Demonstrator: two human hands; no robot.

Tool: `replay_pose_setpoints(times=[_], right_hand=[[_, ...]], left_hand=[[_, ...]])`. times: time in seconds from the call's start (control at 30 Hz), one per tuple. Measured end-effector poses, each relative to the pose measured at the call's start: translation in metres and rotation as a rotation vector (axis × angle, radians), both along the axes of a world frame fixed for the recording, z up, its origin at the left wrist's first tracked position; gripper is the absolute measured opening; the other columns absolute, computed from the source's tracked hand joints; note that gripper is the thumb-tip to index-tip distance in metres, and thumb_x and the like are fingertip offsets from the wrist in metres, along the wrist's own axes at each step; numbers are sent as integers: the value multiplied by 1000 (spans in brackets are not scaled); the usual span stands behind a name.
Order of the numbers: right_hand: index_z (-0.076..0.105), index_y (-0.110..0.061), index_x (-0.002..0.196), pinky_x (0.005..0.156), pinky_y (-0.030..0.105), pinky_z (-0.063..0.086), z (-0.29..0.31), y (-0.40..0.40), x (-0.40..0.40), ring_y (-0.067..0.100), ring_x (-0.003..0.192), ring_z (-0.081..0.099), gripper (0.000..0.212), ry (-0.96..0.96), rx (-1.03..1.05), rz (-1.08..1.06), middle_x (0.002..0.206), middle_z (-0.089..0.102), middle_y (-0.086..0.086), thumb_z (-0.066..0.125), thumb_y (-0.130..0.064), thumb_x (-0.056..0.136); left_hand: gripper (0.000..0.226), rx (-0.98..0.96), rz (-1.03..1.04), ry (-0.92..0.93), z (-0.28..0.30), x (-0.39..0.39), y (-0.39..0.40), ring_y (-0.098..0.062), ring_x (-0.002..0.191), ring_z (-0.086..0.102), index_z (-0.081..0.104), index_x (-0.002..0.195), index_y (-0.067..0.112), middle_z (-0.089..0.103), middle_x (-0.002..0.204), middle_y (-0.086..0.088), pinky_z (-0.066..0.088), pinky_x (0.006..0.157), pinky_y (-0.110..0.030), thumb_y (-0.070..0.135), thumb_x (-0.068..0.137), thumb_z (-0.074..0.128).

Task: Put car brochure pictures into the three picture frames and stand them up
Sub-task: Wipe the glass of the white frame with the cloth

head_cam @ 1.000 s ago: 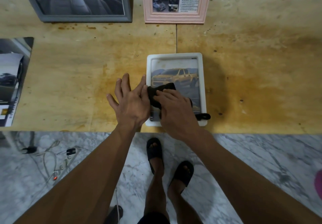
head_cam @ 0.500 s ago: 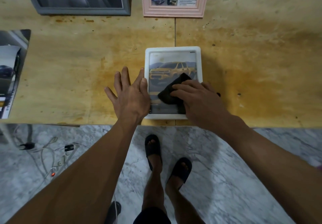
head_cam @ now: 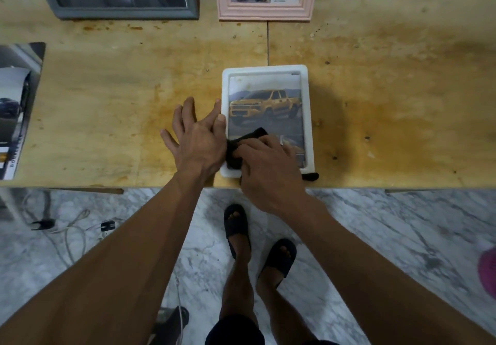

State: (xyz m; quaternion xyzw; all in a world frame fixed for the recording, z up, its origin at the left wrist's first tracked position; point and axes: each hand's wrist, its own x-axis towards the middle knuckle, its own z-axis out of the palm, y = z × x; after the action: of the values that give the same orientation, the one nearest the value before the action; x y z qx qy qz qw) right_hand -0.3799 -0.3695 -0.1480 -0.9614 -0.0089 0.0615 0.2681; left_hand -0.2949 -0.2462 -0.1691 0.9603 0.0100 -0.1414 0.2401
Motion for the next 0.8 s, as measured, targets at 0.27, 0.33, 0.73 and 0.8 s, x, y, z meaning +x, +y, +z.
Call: replay_pose_setpoints(times=[0.27, 0.33, 0.73, 0.8], right_hand=[[67, -23, 106, 83, 42, 36, -1, -38, -6, 26, 107, 53, 23, -131, -251, 208, 116, 63, -5, 60, -17, 85], [65, -24, 107, 81, 42, 38, -3, -48, -10, 26, 106, 53, 22, -149, -280, 207, 115, 61, -5, 59, -19, 86], [65, -19, 92, 52, 26, 26, 9, -81, -16, 21, 82, 52, 17, -173, -340, 228, 91, 57, 1, 49, -24, 90], [66, -19, 91, 48, 20, 14, 15, -81, -11, 21, 75, 53, 20, -122, -320, 223, 86, 57, 0, 47, -26, 88]], left_hand=[[48, 67, -14, -79, -11, -8, -5, -22, 154, -11, 27, 153, 49, 2, 169, 2, -12, 117, -64, 52, 107, 17], [48, 76, -9, -83, -14, -9, -5, -22, 155, -11, 26, 154, 49, 2, 169, 2, -12, 117, -64, 52, 107, 15], [49, 69, -4, -87, -12, -10, -5, -22, 155, -10, 27, 153, 49, 3, 169, 3, -12, 117, -64, 54, 106, 14], [50, 70, -2, -89, -12, -9, -5, -21, 155, -10, 27, 153, 49, 3, 169, 3, -12, 117, -64, 54, 106, 14]])
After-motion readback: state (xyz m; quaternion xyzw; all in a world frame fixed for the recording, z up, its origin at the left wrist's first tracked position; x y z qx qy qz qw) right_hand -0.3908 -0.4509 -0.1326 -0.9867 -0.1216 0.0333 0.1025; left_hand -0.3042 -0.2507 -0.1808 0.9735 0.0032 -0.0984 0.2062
